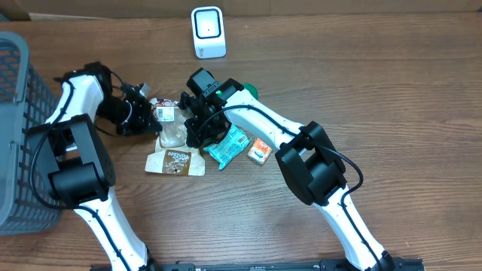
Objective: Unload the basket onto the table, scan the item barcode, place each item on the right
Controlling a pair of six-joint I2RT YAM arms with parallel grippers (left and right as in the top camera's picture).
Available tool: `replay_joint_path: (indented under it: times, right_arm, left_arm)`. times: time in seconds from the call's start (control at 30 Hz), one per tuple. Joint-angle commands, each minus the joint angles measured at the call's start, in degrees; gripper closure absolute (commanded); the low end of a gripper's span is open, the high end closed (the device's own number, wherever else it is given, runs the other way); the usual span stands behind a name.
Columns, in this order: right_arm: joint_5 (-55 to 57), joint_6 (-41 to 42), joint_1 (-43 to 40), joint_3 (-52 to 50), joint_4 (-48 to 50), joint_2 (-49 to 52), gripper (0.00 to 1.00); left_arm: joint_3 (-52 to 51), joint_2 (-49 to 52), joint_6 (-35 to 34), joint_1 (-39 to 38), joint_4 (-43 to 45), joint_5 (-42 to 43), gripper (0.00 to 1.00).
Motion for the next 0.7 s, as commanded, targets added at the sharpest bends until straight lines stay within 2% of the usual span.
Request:
replay_joint_path:
  times: [0.0, 0.03, 0.07, 0.13, 0.23, 0.47, 0.67]
  right_arm:
    - [1.2, -0.7, -0.5, 1.5, 0.1, 0.7, 0.83]
    - [1.0, -0.3, -0.5, 1.5, 0.1, 0.7, 0.75]
    - [0.5, -0.3, -0.6, 1.5, 0.1, 0.7, 0.62]
    - [-2.0, 0.4, -1.1, 1.5, 0.0, 0.7, 0.44]
    - [-5.4, 3.5, -2.7, 1.5, -0.3, 0.7, 0.32]
    - [-9.6, 5.5, -6.3, 0.4, -4.1, 0.7, 0.28]
    - [-9.6, 8.5, -5.5, -4.7, -2.0, 0.7, 0.27]
  left_arm:
    - [-5.5, -0.3, -2.7, -1.4, 5.0, 1.7, 0.96]
    - [-6.9, -0.3, -4.1, -1.6, 6.8, 0.9, 0.96]
    - [-8.1, -0.3, -5.5, -1.7, 8.3, -0.1, 0.96]
    - [-9.8, -0.2, -7.4, -1.7, 10.4, -1.9, 0.96]
    - [-11.9, -0.2, -8.7, -1.7, 12.6, -2.5, 0.96]
    - [-13.4, -0.2, -9.3, -1.7, 13.8, -2.5, 0.96]
    - [-13.4, -0.2, -9.4, -1.7, 13.9, -2.5, 0.96]
